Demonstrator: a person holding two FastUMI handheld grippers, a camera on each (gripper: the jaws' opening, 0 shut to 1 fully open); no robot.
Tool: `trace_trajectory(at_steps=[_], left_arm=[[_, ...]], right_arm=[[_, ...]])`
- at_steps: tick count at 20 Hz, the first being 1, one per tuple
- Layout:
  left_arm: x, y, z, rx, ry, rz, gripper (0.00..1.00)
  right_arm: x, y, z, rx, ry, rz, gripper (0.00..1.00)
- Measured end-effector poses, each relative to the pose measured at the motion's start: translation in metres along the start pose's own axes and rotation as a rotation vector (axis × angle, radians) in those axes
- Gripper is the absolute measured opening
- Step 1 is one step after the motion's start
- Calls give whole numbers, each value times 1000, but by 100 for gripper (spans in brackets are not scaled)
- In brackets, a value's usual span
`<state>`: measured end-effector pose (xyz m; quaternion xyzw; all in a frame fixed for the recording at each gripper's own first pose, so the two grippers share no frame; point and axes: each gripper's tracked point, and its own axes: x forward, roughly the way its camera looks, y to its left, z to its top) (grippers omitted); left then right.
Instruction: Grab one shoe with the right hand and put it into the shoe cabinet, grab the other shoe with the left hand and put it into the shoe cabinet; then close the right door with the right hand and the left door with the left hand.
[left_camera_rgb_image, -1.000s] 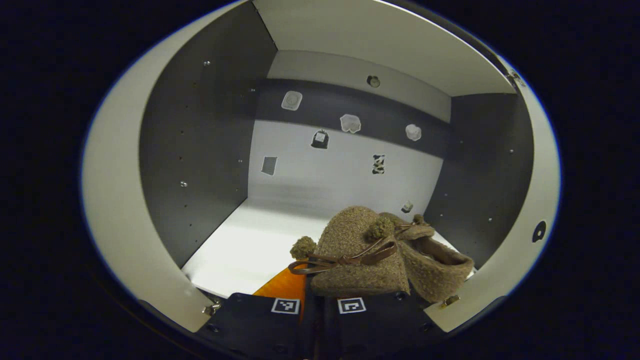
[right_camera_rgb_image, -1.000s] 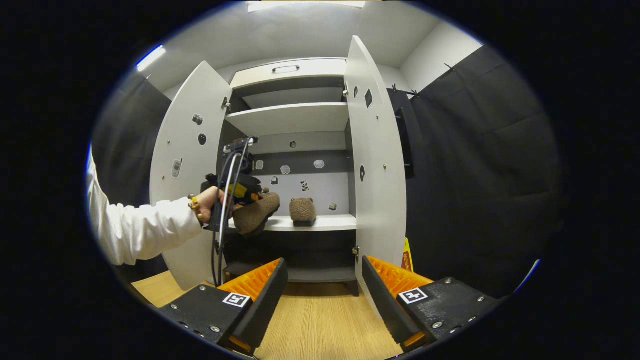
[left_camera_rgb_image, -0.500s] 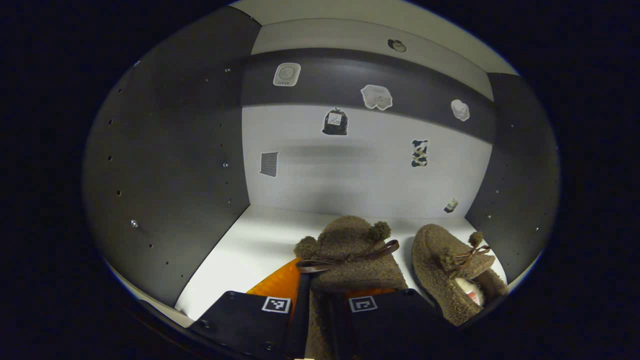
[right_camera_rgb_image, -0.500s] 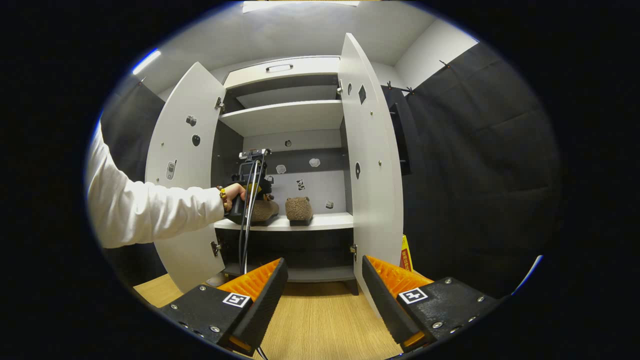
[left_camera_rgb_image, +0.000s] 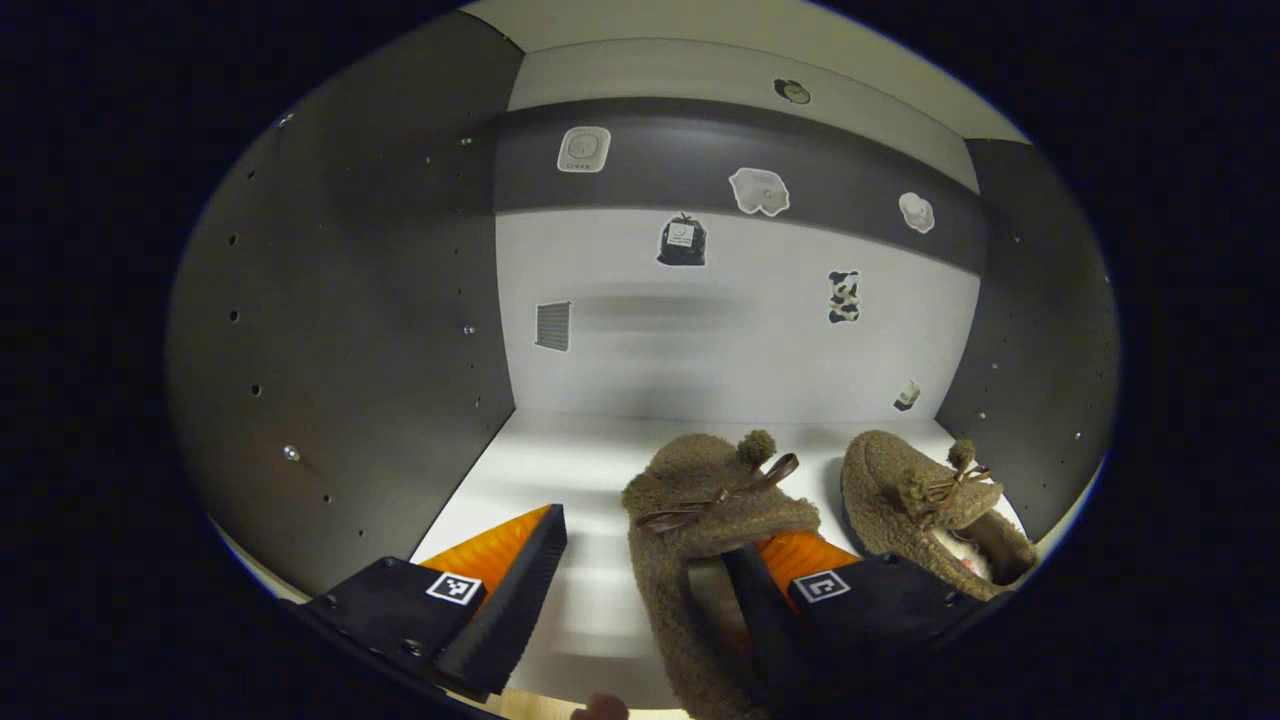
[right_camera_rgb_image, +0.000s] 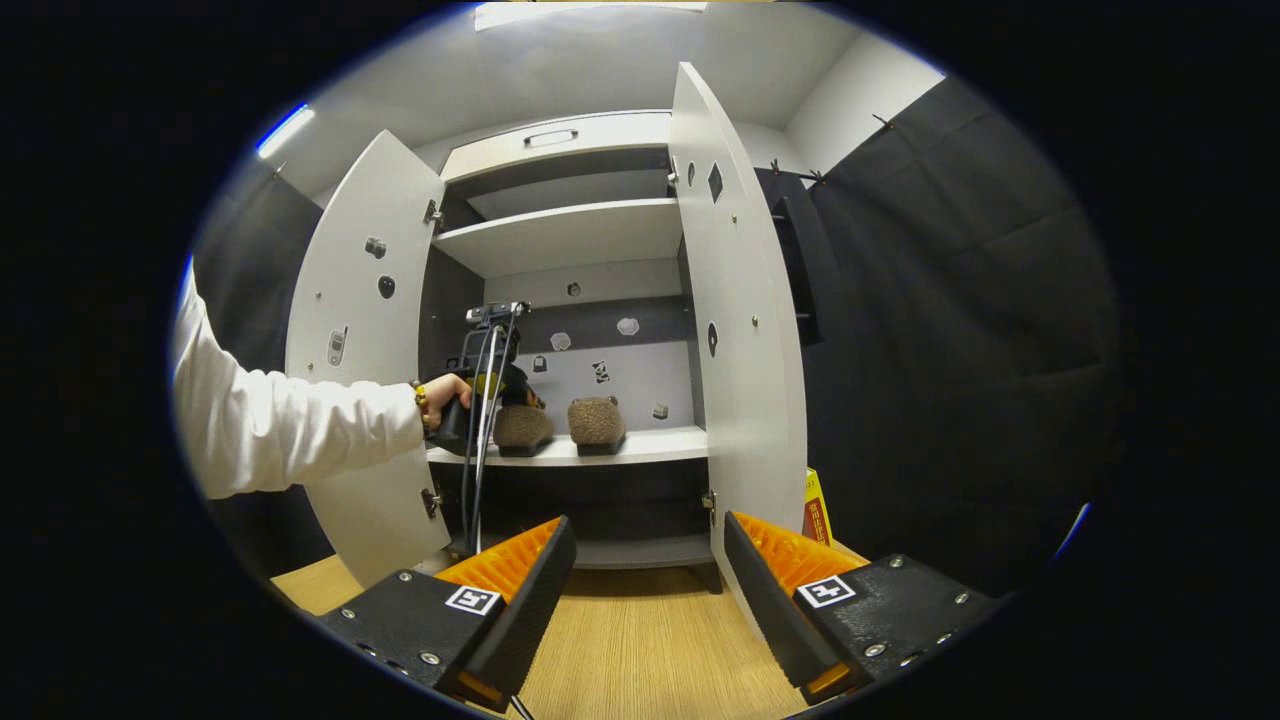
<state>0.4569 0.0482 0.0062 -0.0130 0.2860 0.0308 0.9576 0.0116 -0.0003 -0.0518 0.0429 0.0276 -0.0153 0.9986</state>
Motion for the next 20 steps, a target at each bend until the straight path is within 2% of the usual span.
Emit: trace_trajectory(at_steps=[5,8,11,16,18,19,20], left_arm=[[-50,-20,7,7,-64,-102,97],[-96,-29,19,52,-179,-139,97],[-151,-36,10,46,-276,-178,97],[-252,-44,-6,69,-456,-182,96],[-287,-45,-24,68,-497,-176,97],[-304,-45,-37,58,-504,-170,94],[-317,-45,-51,45,-505,-166,97]], right_arm=[[6,6,-3,13,8,33,92],[9,9,-3,10,7,52,92],[15,7,-1,-5,6,59,92],[25,2,23,16,-2,113,92],[26,-10,34,-10,-11,100,92],[27,-15,40,-26,-21,90,92],[25,-19,45,-35,-29,85,92]])
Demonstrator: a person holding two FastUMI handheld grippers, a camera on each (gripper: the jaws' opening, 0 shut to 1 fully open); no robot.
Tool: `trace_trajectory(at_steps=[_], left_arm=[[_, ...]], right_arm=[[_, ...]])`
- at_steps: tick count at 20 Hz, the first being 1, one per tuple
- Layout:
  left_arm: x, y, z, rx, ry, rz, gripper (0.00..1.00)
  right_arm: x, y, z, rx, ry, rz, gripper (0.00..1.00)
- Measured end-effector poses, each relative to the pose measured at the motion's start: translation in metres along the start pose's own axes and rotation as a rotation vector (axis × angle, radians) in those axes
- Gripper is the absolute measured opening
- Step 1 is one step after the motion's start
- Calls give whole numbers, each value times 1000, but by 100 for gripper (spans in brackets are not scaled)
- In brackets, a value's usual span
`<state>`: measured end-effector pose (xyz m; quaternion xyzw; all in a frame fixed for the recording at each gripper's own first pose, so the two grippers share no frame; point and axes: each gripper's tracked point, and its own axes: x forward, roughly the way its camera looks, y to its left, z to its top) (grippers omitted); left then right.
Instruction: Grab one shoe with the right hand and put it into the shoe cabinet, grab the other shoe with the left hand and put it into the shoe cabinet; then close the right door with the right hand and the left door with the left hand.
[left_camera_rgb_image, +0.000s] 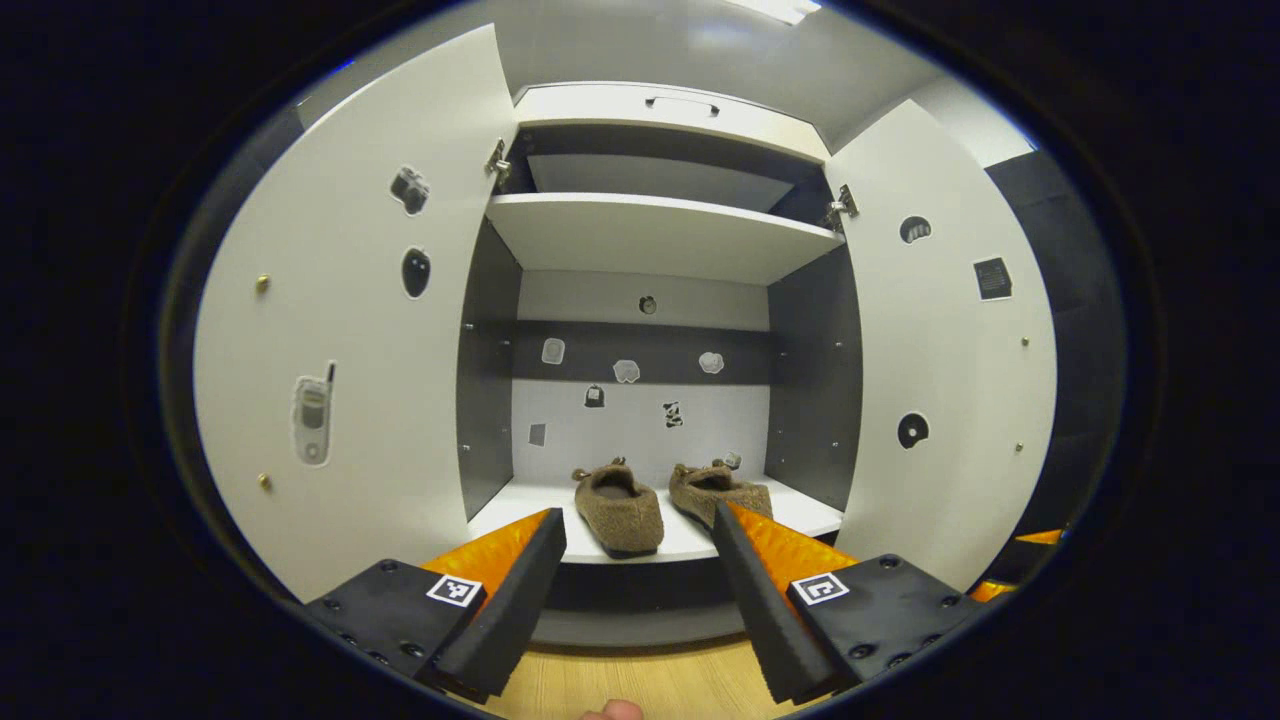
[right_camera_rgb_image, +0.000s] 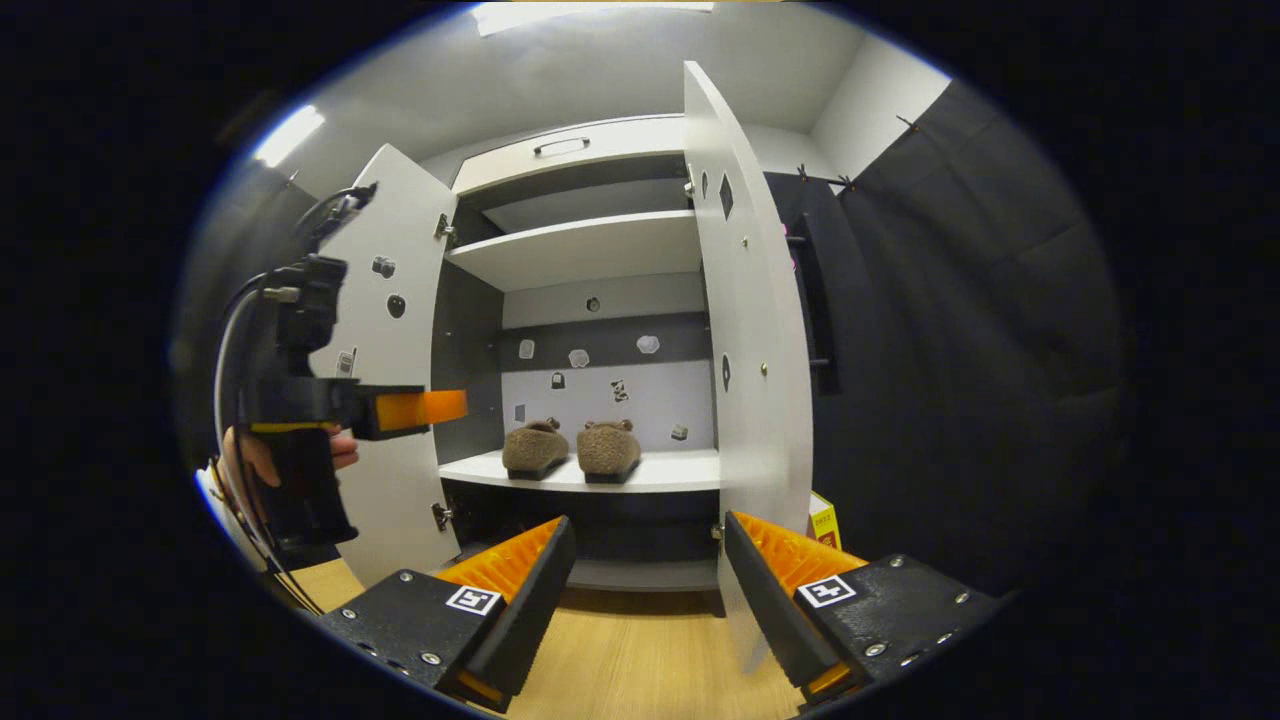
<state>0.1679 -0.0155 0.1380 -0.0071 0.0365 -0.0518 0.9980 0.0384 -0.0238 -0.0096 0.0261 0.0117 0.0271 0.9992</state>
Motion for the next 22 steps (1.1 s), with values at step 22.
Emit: trace_trajectory(at_steps=[22], left_arm=[[-127,11,-59,30,-12,93,97]], right_arm=[[6,-157,157,-153,-157,-240,92]])
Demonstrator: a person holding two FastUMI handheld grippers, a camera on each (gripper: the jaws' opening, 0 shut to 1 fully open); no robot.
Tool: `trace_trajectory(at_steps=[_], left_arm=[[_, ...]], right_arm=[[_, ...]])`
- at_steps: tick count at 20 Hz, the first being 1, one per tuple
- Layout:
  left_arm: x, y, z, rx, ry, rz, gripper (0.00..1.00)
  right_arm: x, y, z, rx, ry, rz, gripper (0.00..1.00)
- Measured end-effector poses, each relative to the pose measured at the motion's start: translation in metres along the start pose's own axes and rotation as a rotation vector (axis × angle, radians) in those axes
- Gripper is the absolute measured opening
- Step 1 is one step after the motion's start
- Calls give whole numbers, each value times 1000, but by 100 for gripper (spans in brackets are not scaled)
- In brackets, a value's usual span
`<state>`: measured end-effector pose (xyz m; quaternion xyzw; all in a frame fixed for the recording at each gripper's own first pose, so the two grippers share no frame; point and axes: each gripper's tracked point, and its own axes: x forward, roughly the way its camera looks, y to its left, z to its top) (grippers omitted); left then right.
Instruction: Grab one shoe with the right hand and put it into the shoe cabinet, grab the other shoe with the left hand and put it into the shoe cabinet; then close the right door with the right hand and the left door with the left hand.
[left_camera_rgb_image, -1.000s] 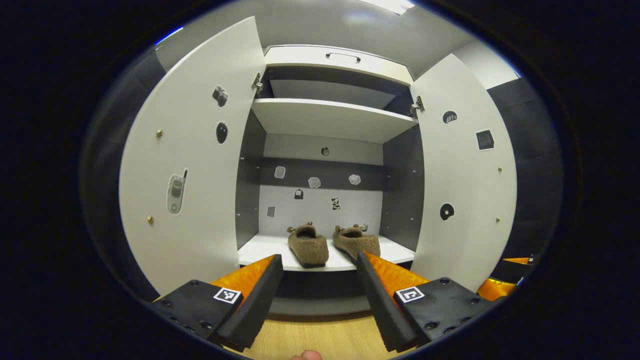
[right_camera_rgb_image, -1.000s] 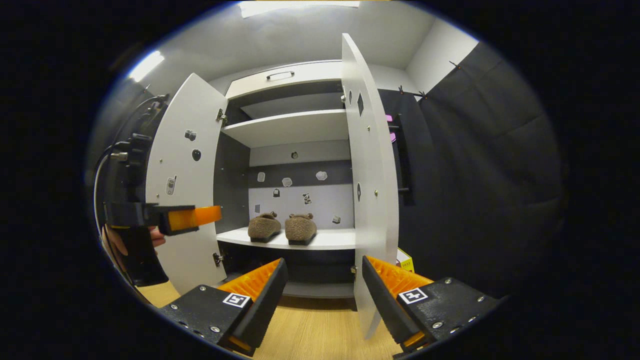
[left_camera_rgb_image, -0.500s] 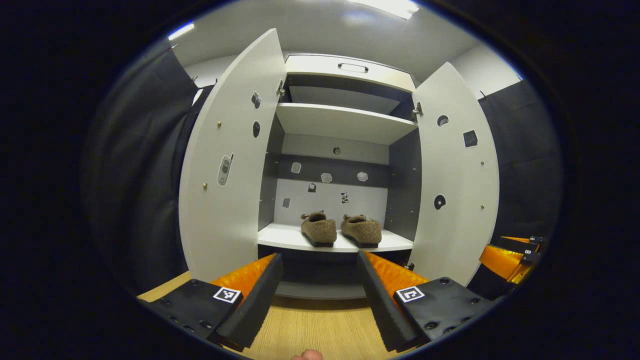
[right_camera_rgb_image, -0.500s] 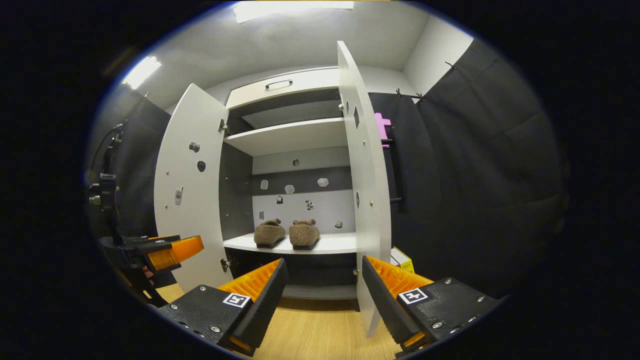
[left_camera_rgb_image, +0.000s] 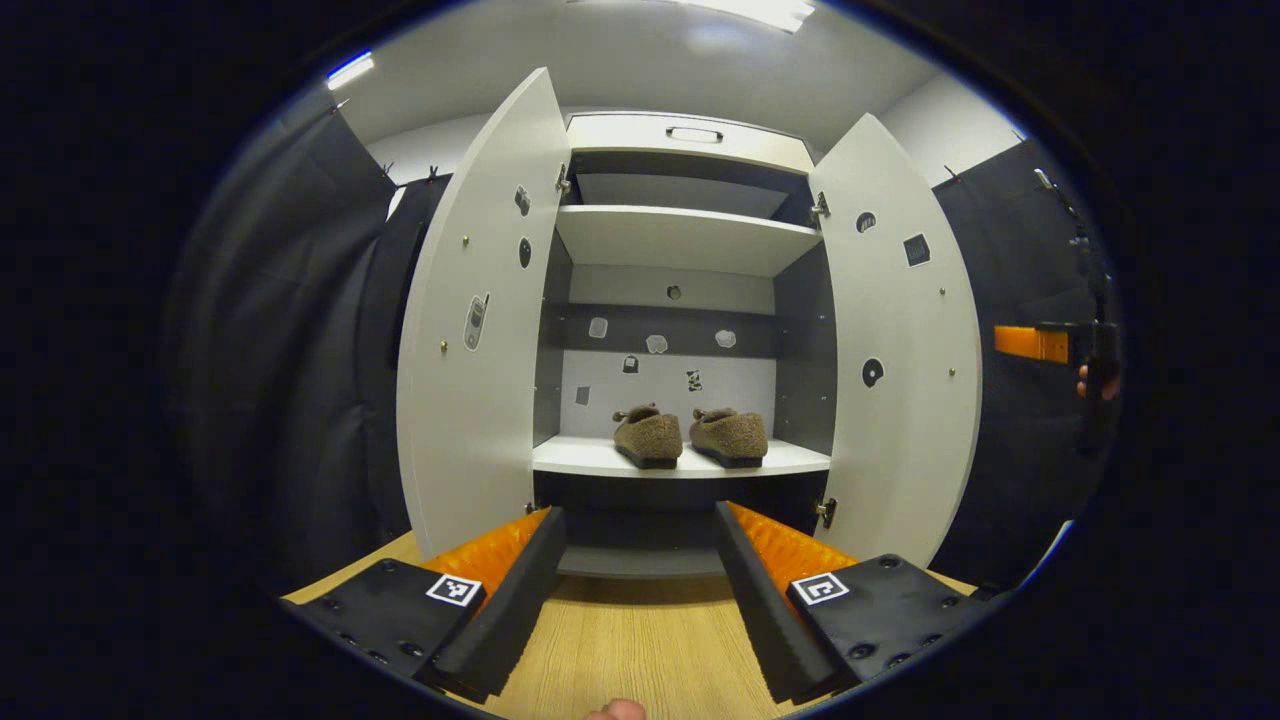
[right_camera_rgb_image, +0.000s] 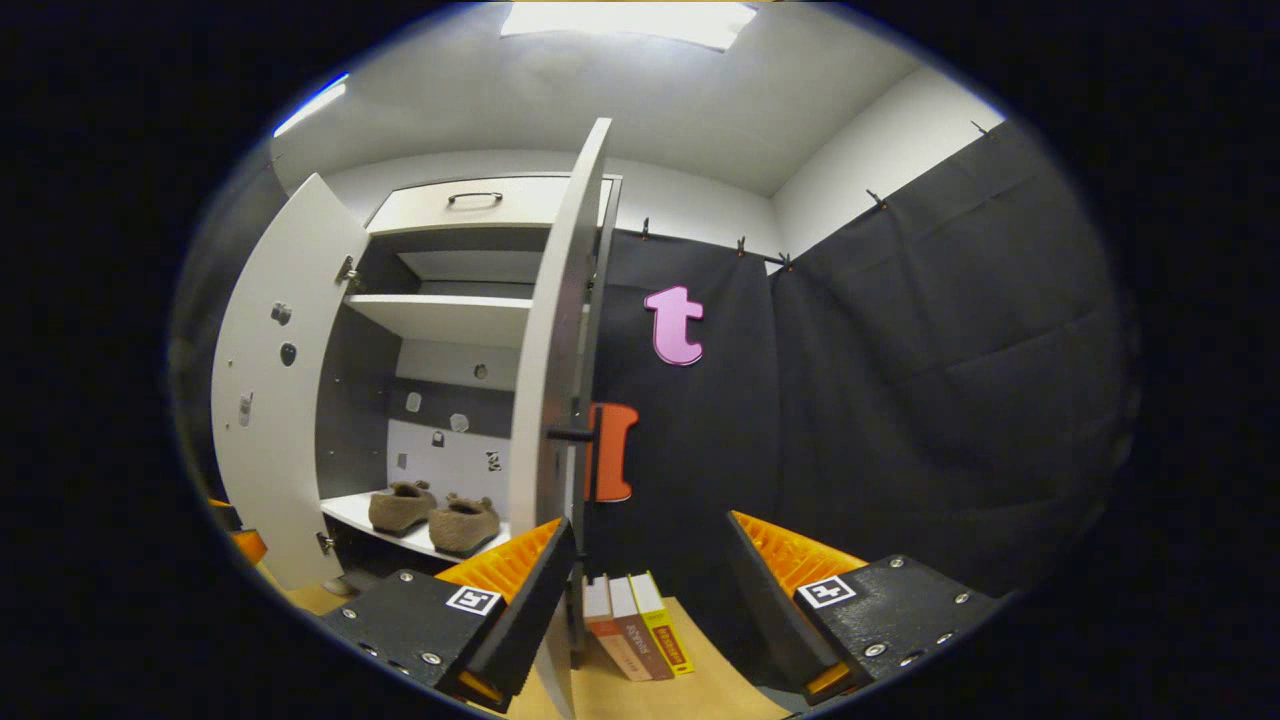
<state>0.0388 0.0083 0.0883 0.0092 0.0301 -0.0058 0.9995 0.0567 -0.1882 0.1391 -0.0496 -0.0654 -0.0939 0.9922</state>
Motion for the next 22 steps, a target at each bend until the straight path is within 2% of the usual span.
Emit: trace_trajectory(at_steps=[5,9,11,12,13,19,20,21,22], left_arm=[[2,6,-8,-8,19,5,97],[7,13,-12,-13,31,22,97],[9,13,-14,-26,37,17,97],[9,13,-14,-30,40,15,96],[9,13,-15,-32,40,15,97],[11,21,-14,-31,31,24,97],[12,22,-13,-29,27,24,97],[12,22,-12,-28,26,24,97],[13,23,-13,-29,27,23,97]], right_arm=[[45,-18,5,20,11,2,92],[61,-18,1,3,15,6,92],[64,-13,-4,1,27,20,92],[64,-14,-3,2,21,15,98],[63,-15,-3,5,14,10,91],[61,-5,-7,57,30,9,89],[61,-4,-5,40,23,5,97],[58,-1,-4,23,20,-5,89],[57,0,-4,17,22,-12,89]])
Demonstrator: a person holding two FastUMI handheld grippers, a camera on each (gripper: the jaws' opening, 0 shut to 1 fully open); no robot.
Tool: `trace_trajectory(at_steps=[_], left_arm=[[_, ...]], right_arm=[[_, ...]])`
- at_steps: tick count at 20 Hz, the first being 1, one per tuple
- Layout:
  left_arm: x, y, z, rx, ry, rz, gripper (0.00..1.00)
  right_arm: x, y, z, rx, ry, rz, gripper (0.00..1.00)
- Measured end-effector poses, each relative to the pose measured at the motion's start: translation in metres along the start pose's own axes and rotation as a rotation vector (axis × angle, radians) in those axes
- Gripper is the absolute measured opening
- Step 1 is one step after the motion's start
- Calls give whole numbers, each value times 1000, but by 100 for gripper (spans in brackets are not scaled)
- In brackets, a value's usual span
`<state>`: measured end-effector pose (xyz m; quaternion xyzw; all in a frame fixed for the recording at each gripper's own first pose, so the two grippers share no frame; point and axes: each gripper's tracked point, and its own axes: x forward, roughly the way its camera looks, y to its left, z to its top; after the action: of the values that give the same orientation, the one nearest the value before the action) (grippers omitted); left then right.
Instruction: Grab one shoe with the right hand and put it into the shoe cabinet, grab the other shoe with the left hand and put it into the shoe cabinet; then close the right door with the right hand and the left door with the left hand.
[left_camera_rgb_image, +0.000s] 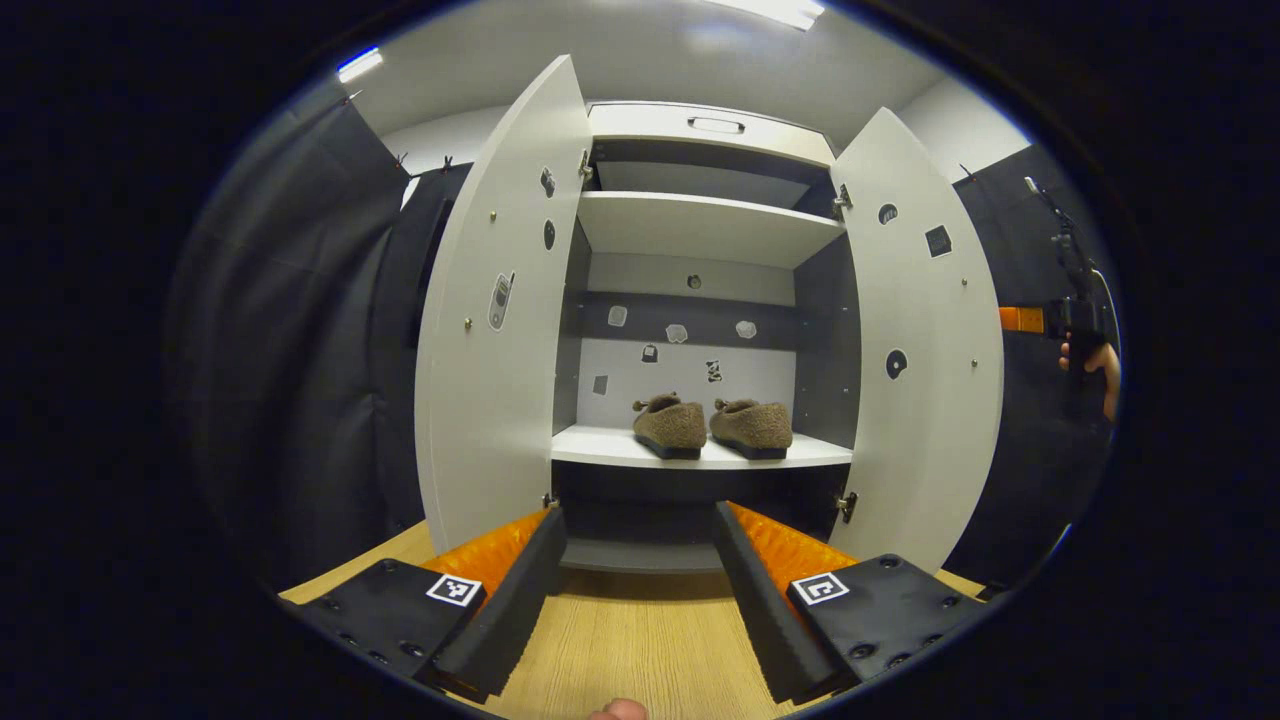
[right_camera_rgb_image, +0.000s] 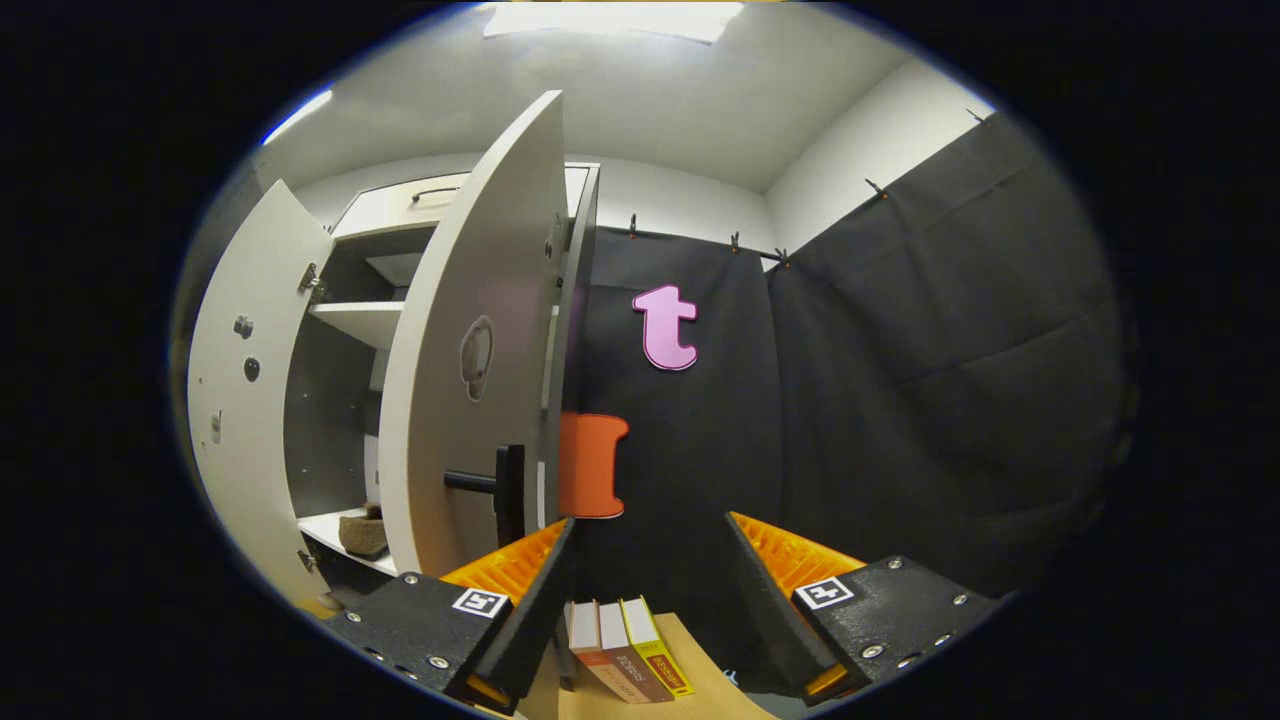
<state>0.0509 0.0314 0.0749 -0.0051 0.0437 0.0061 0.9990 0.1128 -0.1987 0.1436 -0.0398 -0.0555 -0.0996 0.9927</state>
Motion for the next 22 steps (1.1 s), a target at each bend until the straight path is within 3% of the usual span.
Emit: trace_trajectory(at_steps=[5,10,11,12,13,16,17,22], left_arm=[[2,0,1,-7,-10,-20,97],[1,4,-4,-20,3,-23,97],[2,7,-4,-18,4,-20,97],[1,10,-4,-15,4,-15,97],[1,13,-4,-13,3,-12,97],[-2,17,-3,-14,5,-8,97],[-3,18,-3,-12,3,-6,97],[-5,18,1,-1,-13,6,97]], right_arm=[[-6,31,2,16,5,43,88],[-5,93,2,43,24,179,88],[-4,105,2,50,27,203,96],[-2,115,2,55,27,220,88],[0,126,2,52,20,240,88],[7,151,-2,62,-4,257,90],[9,158,-3,82,-2,265,97],[12,195,-10,138,18,324,92]])
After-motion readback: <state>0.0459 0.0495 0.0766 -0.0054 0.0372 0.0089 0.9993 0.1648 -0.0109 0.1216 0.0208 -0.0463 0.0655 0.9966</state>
